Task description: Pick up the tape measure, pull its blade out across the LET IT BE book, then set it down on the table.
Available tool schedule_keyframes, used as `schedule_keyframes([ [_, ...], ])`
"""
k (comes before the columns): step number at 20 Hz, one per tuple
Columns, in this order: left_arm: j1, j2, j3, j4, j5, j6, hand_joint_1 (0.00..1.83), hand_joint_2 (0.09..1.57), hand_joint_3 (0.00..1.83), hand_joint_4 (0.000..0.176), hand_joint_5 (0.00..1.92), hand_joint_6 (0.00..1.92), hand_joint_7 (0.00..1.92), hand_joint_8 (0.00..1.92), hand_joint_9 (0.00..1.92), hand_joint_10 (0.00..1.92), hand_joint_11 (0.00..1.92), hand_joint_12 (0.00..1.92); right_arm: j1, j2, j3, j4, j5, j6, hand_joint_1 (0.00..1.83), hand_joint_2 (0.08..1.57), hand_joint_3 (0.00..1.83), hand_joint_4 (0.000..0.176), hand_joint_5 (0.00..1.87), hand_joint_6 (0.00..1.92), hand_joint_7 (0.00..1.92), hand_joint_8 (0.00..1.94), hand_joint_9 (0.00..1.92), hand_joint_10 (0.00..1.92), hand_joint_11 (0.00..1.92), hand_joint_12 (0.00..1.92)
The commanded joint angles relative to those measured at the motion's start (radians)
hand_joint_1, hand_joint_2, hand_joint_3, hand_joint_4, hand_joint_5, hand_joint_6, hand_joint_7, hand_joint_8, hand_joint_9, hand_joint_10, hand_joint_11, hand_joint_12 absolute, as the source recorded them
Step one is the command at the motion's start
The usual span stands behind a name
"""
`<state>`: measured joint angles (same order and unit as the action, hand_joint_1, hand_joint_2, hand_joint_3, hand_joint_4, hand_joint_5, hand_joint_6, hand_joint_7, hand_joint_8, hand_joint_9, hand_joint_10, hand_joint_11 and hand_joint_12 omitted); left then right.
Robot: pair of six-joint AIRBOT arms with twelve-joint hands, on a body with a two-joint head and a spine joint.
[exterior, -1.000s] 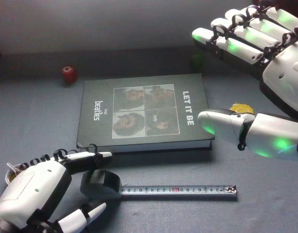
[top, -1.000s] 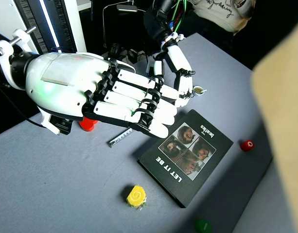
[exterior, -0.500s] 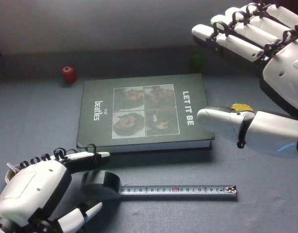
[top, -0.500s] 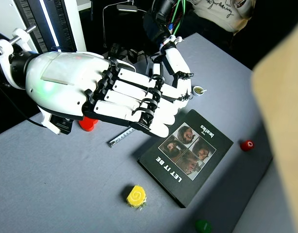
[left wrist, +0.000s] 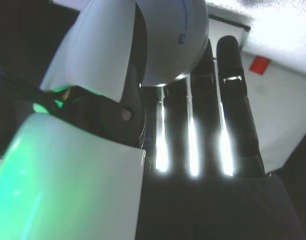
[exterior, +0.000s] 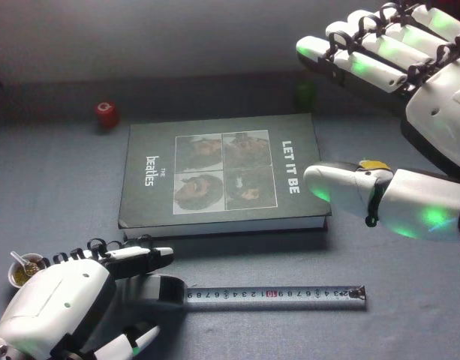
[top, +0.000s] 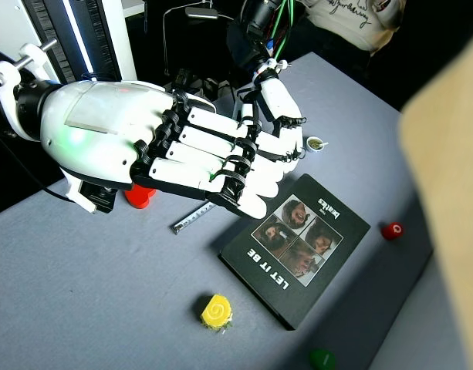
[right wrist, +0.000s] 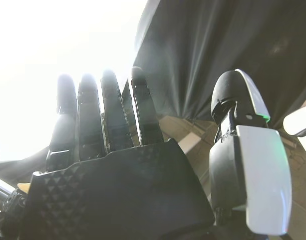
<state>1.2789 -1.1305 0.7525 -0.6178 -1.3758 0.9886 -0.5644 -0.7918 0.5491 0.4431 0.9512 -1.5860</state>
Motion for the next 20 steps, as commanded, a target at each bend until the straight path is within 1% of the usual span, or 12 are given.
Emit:
schedule_keyframes([
  [1,-0.005,-0.003,0.003,0.059,-0.102,0.000,1.27,1.07,0.00,0.000,0.75,0.00,0.84,0.00,0.82,0.01,0.59,0.51,0.016,-0.001,0.000,-0.043,0.113,0.007,0.03,1.15,0.00,0.074,0.16,0.00,0.18,0.00,0.15,0.00,0.00,0.54],
  [2,-0.005,-0.003,0.002,0.062,-0.102,0.002,1.28,1.08,0.00,0.000,0.79,0.00,0.89,0.00,0.89,0.01,0.62,0.55,0.016,-0.001,0.000,-0.043,0.113,0.007,0.03,1.15,0.00,0.074,0.16,0.00,0.18,0.00,0.15,0.00,0.00,0.54],
  [3,-0.005,-0.004,0.001,0.064,-0.102,0.011,1.50,1.07,0.00,0.000,0.91,0.00,1.02,0.60,0.94,1.15,0.73,0.71,0.016,-0.001,0.000,-0.044,0.113,0.007,0.03,1.15,0.00,0.075,0.15,0.00,0.17,0.00,0.13,0.00,0.00,0.50],
  [4,-0.005,-0.004,0.000,0.067,-0.102,0.017,1.41,1.09,0.01,0.000,0.89,0.69,1.10,0.74,0.94,1.24,0.79,0.79,0.016,-0.001,0.000,-0.044,0.113,0.007,0.03,1.15,0.00,0.075,0.15,0.00,0.16,0.00,0.13,0.00,0.00,0.49],
  [5,-0.004,-0.005,0.000,0.070,-0.101,0.020,1.38,1.12,0.00,0.000,0.89,0.81,1.06,0.88,0.87,1.32,0.84,0.88,0.017,-0.001,0.000,-0.045,0.113,0.007,0.03,1.15,0.00,0.075,0.15,0.00,0.16,0.00,0.13,0.00,0.00,0.49],
  [7,-0.001,-0.007,0.001,0.077,-0.101,0.025,1.38,1.11,0.00,0.000,0.98,0.71,1.04,0.93,0.89,1.30,0.92,0.98,0.017,-0.002,0.000,-0.046,0.113,0.007,0.03,1.15,0.00,0.075,0.15,0.00,0.17,0.00,0.14,0.00,0.00,0.49],
  [9,0.000,-0.007,0.001,0.085,-0.101,0.031,1.38,1.09,0.00,0.000,1.05,0.64,1.05,0.89,0.91,1.28,0.94,1.00,0.017,-0.002,0.000,-0.048,0.113,0.007,0.03,1.15,0.00,0.075,0.15,0.00,0.17,0.00,0.14,0.00,0.00,0.49],
  [11,-0.004,-0.007,0.001,0.089,-0.102,0.032,1.38,1.09,0.00,0.000,1.06,0.63,1.05,0.88,0.92,1.27,0.93,1.00,0.016,-0.002,0.000,-0.050,0.112,0.008,0.03,1.15,0.00,0.074,0.15,0.00,0.17,0.00,0.14,0.00,0.00,0.49],
  [13,-0.025,0.003,0.001,0.093,-0.090,0.018,1.38,1.09,0.00,0.000,1.06,0.64,1.06,0.86,0.92,1.27,0.93,0.99,0.011,0.000,0.000,-0.060,0.106,0.008,0.03,1.15,0.00,0.072,0.15,0.00,0.18,0.01,0.14,0.00,0.00,0.50],
  [16,-0.091,0.035,0.002,0.124,-0.001,-0.008,1.39,1.08,0.00,0.000,1.07,0.64,1.07,0.83,0.93,1.25,0.92,0.98,-0.002,0.012,0.000,-0.067,0.077,-0.006,0.03,1.15,0.00,0.072,0.15,0.00,0.18,0.01,0.13,0.00,0.00,0.50],
  [18,-0.149,0.059,0.000,0.121,0.021,-0.019,1.39,1.08,0.00,0.000,1.06,0.65,1.08,0.82,0.93,1.25,0.91,0.98,-0.004,0.016,0.000,-0.067,0.073,-0.038,0.03,1.15,0.00,0.072,0.15,0.00,0.17,0.00,0.10,0.00,0.00,0.50],
  [20,-0.187,0.078,-0.003,0.112,0.049,-0.032,1.39,1.08,0.00,0.000,1.06,0.66,1.08,0.81,0.93,1.25,0.91,0.98,-0.001,0.021,0.001,-0.066,0.075,-0.063,0.03,1.15,0.00,0.073,0.14,0.00,0.16,0.00,0.10,0.00,0.00,0.50],
])
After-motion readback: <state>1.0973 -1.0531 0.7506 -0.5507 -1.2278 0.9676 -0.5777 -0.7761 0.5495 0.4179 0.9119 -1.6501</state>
